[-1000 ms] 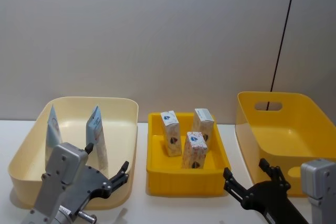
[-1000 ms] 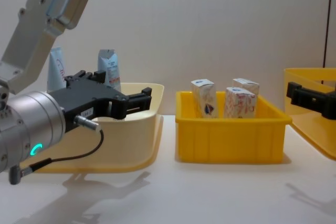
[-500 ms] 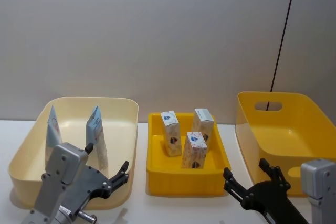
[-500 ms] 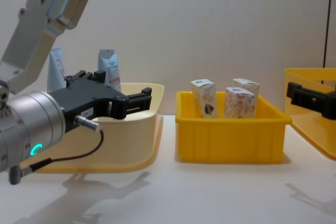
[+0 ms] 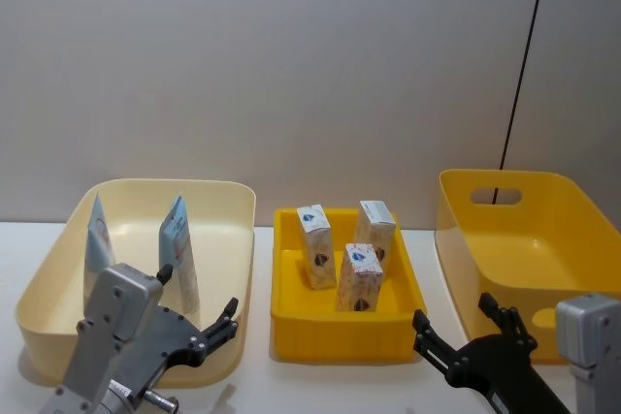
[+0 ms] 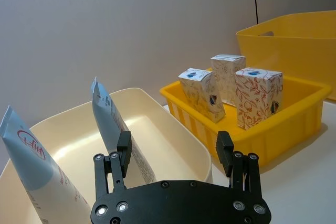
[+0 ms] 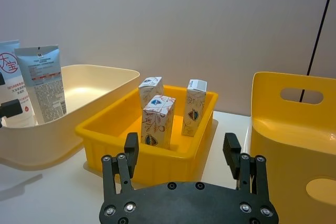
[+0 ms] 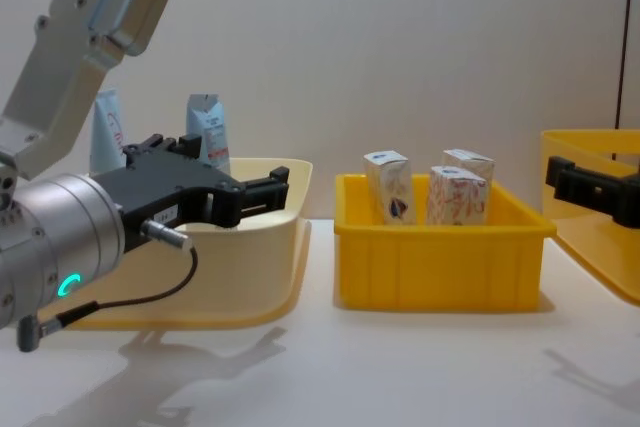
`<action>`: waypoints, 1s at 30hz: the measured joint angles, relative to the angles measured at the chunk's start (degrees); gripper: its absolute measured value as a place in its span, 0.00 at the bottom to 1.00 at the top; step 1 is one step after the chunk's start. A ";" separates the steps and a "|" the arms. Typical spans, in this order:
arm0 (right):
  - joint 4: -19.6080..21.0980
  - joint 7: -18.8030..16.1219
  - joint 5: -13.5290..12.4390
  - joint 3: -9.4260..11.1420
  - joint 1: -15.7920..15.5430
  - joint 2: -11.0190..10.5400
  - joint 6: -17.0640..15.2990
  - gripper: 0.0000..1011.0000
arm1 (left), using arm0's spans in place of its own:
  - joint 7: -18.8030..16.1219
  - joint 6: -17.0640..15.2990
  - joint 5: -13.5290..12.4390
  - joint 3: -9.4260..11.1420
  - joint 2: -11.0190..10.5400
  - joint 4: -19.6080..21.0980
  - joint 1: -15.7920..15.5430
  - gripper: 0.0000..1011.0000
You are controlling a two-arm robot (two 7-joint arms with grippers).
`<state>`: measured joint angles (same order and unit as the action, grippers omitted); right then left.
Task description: Bimanual collaborative sorting of washing and personal care products
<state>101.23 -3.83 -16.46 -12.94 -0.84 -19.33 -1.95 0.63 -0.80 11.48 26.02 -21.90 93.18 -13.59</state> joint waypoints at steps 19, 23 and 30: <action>0.00 0.00 0.00 0.00 0.00 0.00 0.00 0.99 | 0.09 -0.08 0.08 -0.22 0.01 0.02 0.01 0.99; 0.00 0.00 0.00 0.00 0.00 0.00 0.00 0.99 | 0.23 -0.34 0.54 -0.76 0.03 0.16 0.14 0.99; 0.00 0.00 0.00 0.00 0.00 0.00 0.00 0.99 | 0.25 -1.08 2.45 -2.51 0.48 0.58 0.72 0.99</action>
<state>101.23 -3.82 -16.46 -12.94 -0.84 -19.33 -1.95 0.88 -1.88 13.93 23.51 -21.42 93.76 -12.87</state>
